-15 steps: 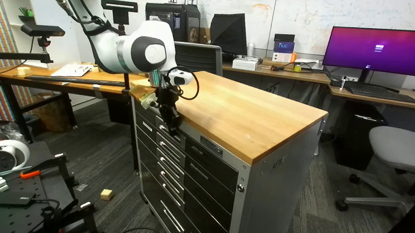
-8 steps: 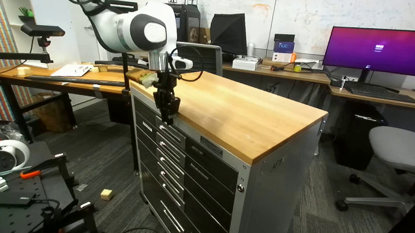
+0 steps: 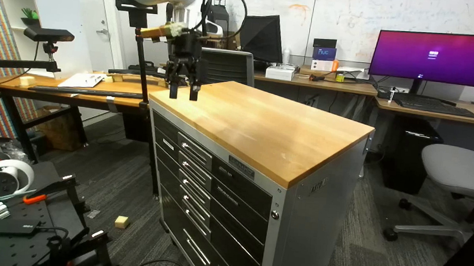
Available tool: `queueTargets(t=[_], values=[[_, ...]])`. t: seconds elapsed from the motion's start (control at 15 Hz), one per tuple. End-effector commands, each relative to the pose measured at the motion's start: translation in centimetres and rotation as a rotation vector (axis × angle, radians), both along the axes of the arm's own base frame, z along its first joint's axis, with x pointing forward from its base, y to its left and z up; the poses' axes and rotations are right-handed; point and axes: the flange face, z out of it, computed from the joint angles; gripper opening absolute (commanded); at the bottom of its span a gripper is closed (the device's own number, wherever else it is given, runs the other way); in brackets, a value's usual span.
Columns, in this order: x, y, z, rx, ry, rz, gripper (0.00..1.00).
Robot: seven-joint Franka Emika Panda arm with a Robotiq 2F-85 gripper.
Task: Put the screwdriver in the drawer and close it
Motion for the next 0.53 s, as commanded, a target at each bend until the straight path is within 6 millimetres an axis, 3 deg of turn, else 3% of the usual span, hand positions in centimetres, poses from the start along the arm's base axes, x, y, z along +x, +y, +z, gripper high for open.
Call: queueTargets(t=[0.0, 0.07, 0.13, 0.2, 0.47], values=[[1.4, 0.9, 5.1, -0.042, 0.047, 0.062, 1.00], [1.8, 1.0, 5.7, -0.045, 0.057, 0.070, 1.00], [1.0, 0.9, 3.9, -0.031, 0.034, 0.038, 1.00], [1.1, 1.1, 4.5, -0.031, 0.030, 0.041, 1.00], [0.9, 0.9, 3.5, -0.034, 0.049, 0.040, 1.00]])
